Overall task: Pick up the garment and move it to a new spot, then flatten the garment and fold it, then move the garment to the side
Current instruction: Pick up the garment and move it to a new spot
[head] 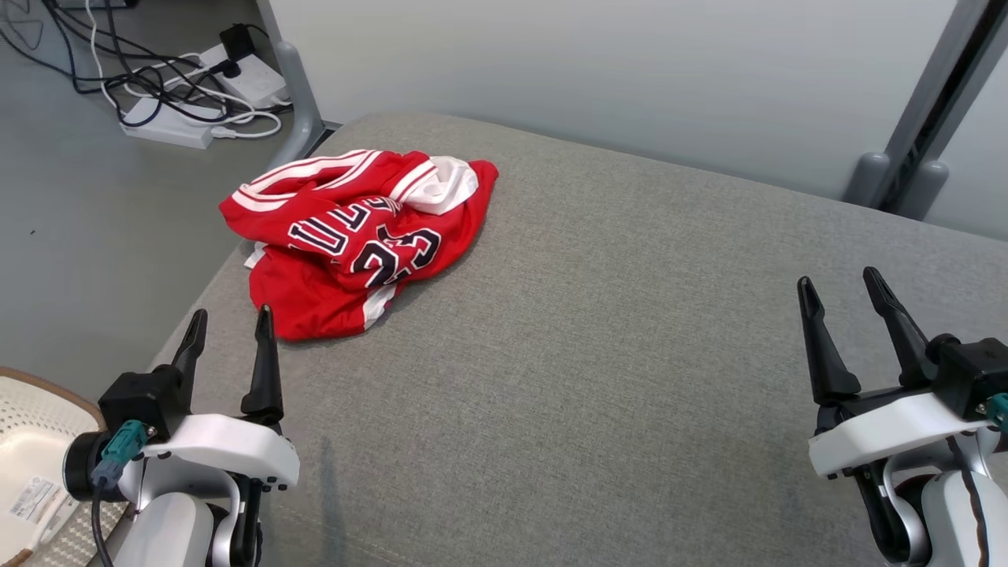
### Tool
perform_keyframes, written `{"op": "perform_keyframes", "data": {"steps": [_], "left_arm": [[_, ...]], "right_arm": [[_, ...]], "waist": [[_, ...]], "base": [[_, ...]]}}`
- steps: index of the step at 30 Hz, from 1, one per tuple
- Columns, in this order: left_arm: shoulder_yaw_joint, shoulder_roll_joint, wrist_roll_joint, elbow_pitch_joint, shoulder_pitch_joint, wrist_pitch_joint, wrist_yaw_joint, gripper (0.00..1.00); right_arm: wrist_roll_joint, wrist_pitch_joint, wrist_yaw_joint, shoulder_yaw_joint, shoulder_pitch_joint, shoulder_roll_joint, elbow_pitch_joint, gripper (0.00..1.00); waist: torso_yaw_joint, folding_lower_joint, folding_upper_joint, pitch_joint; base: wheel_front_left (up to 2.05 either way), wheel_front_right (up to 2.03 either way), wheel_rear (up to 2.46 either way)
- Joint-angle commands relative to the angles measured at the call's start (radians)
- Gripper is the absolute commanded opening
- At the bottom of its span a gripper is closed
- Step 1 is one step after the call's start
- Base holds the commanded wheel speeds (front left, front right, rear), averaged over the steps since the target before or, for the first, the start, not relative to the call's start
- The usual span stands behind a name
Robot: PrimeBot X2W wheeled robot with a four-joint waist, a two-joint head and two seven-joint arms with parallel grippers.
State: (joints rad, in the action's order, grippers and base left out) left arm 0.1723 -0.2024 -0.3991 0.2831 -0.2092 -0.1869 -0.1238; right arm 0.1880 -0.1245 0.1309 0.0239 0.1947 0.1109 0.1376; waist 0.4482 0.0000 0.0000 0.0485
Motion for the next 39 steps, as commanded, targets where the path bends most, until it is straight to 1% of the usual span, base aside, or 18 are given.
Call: {"op": "perform_keyframes", "data": {"steps": [1, 16, 21, 25, 29, 33, 39], "left_arm": [[-0.004, 0.000, -0.007, 0.003, -0.004, -0.008, 0.001, 1.00], [-0.016, 0.004, -0.028, 0.000, -0.039, -0.030, -0.005, 1.00], [-0.033, 0.001, -0.035, -0.008, -0.088, -0.040, -0.008, 1.00], [-0.048, -0.007, -0.059, 0.023, -0.160, -0.015, 0.000, 1.00], [-0.072, -0.018, -0.109, 0.128, -0.243, 0.033, 0.032, 1.00], [-0.088, -0.021, -0.156, 0.296, -0.322, 0.077, 0.063, 1.00], [-0.116, -0.028, -0.209, 0.513, -0.428, 0.097, 0.107, 1.00]], "right_arm": [[0.003, 0.001, 0.000, -0.001, 0.005, 0.007, 0.001, 1.00], [0.001, 0.005, 0.000, 0.014, 0.028, 0.017, 0.002, 1.00], [-0.005, 0.018, 0.000, 0.023, 0.050, 0.028, -0.019, 1.00], [-0.015, 0.039, 0.000, 0.036, 0.077, 0.037, -0.048, 1.00], [-0.022, 0.062, 0.000, 0.050, 0.106, 0.049, -0.075, 1.00], [-0.031, 0.075, 0.000, 0.054, 0.129, 0.061, -0.091, 1.00], [-0.032, 0.086, 0.000, 0.057, 0.154, 0.074, -0.109, 1.00]], "waist": [[0.014, 0.0000, 0.0000, 0.007], [-0.002, 0.0000, 0.0000, 0.032], [-0.026, 0.0000, 0.0000, 0.071], [-0.062, 0.0000, 0.0000, 0.134], [-0.103, 0.0000, 0.0000, 0.208], [-0.135, 0.0000, 0.0000, 0.267], [-0.161, 0.0000, 0.0000, 0.327]], "base": [[0.00, 0.00, 0.00], [0.00, 0.00, 0.00], [0.00, 0.00, 0.00], [0.00, 0.00, 0.00], [0.00, 0.00, 0.00], [0.00, 0.00, 0.00], [0.00, 0.00, 0.00]]}}
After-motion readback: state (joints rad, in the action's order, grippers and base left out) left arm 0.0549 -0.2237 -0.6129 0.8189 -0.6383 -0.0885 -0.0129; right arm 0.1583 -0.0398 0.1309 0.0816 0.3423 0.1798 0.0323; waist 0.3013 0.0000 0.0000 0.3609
